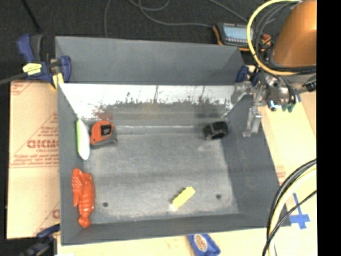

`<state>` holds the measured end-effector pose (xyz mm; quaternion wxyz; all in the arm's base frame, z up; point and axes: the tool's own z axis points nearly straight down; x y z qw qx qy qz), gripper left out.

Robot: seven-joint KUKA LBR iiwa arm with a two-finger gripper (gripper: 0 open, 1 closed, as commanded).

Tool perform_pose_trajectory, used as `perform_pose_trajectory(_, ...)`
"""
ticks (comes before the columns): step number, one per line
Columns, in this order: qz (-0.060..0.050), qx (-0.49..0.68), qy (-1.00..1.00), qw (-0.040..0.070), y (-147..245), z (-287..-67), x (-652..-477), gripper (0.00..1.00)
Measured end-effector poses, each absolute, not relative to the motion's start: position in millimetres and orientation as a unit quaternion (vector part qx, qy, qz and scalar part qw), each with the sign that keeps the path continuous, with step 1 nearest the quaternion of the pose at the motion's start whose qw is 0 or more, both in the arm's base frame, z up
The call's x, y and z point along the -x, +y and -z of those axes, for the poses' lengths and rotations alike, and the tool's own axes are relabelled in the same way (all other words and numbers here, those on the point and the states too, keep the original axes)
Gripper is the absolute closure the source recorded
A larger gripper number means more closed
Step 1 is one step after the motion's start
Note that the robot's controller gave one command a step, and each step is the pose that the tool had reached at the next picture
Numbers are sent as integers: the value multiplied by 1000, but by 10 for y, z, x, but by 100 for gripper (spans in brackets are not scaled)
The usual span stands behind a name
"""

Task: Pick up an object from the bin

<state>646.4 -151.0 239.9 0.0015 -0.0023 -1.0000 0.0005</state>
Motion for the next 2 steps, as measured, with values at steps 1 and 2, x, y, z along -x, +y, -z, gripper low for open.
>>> perform_pose_trajectory(1, -1, 1, -1000, -3, -1502, -2456, -6476, 0)
perform_pose_trajectory(2, -1, 12, -1000, -4, -1548, -1651, -6479, 0)
